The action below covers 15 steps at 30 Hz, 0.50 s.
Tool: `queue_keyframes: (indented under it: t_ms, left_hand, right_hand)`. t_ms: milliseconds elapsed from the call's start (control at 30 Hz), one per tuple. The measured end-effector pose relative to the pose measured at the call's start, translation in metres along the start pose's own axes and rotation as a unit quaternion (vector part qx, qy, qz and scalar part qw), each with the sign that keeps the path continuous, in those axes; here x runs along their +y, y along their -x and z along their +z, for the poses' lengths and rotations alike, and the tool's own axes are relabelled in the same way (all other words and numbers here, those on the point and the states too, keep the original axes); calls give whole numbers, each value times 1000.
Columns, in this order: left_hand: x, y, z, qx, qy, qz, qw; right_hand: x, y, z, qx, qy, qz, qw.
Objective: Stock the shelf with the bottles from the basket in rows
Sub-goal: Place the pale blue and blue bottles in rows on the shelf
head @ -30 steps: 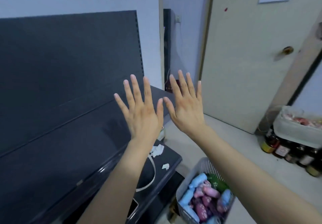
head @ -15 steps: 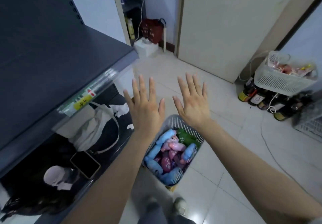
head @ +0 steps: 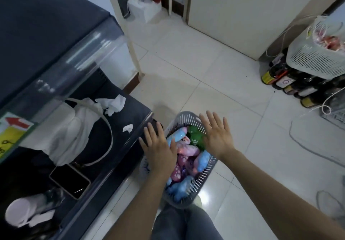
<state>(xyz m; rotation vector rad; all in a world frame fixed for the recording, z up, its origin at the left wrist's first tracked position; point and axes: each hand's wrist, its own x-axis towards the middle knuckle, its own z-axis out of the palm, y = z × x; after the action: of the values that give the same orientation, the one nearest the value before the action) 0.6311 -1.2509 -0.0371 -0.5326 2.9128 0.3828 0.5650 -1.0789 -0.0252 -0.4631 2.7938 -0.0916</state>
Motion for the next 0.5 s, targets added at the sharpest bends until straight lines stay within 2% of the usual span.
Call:
queue_keyframes:
  t_ms: [133,267,367,400,500]
  left_hand:
    - [-11,8,61,-83,18,-59,995]
    - [-14,18,117,-170,77,-130,974]
    - [-17,21,154,-149,138,-222,954]
    - [-20,20,168,-159,149,-273,937]
    - [-29,18,198,-187,224,-432,853]
  right_hand:
    - [10,-13,51,-67,14,-28,997]
    - [26,-23,100,-115,41,-78,989]
    - [39,-30,142,-186,84,-102,974]
    - [44,-32,157,-190,94,-116,970]
    - [54,-33,192,-168,114,-144,969]
